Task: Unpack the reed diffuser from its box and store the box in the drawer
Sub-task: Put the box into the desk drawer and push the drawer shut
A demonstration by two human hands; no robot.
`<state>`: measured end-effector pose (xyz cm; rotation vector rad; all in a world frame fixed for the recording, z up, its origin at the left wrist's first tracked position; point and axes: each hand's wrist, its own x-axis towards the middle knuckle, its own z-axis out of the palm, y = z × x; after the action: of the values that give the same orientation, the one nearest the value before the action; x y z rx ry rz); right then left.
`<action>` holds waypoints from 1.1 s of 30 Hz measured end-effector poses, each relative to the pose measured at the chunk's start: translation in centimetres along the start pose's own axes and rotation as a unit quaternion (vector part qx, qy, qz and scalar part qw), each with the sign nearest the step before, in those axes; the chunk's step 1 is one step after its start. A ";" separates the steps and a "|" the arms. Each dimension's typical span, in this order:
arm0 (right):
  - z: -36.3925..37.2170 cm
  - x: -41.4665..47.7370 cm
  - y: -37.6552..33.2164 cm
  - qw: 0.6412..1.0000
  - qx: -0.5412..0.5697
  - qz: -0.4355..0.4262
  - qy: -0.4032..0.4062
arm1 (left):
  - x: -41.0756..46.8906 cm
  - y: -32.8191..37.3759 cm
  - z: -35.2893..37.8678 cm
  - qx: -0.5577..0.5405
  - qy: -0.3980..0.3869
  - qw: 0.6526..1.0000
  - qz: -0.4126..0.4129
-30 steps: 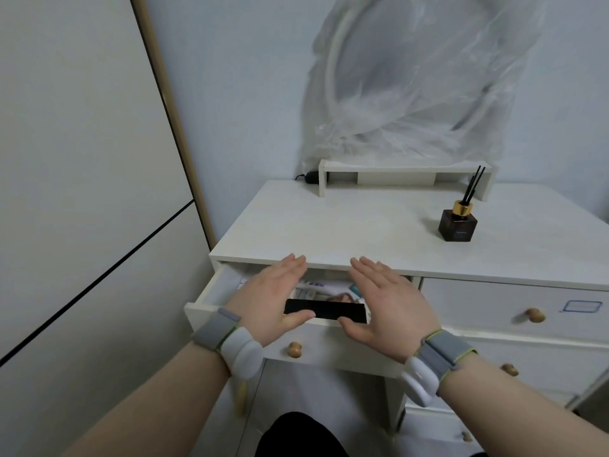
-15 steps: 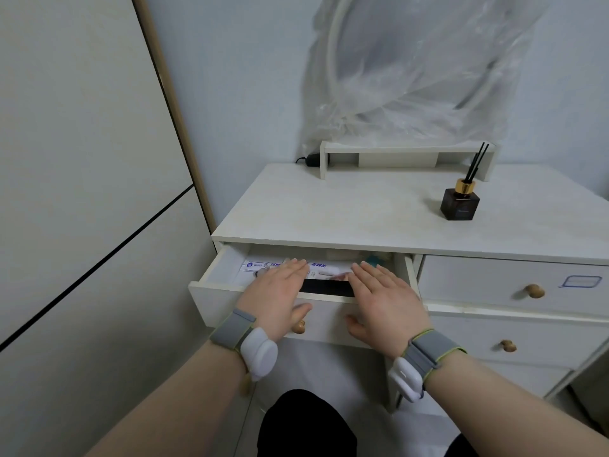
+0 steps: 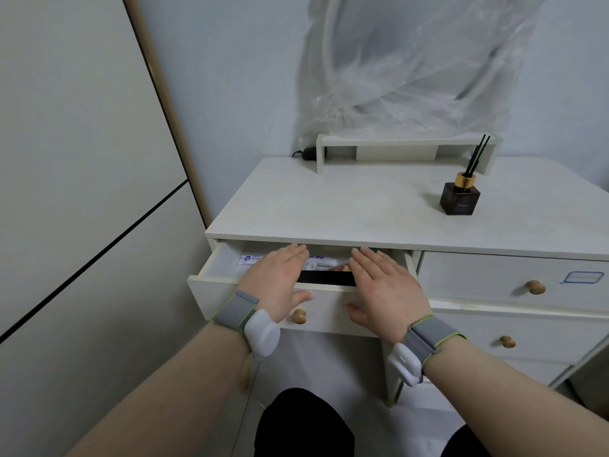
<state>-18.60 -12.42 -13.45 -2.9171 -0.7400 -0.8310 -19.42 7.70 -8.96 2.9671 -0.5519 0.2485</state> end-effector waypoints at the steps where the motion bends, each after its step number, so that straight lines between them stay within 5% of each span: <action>1: 0.0 0.2 0.0 1.000 -0.006 0.000 0.002 | 0.2 0.0 0.0 0.002 -0.001 1.000 -0.003; 33: 3.3 8.3 3.4 0.992 -0.015 0.068 -0.101 | 10.1 -2.4 0.6 0.066 -0.018 0.998 -0.006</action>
<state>-9.26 -11.37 -11.70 -3.0686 -0.5346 -0.5456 -9.13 6.37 -7.93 3.1082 -0.5433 0.2395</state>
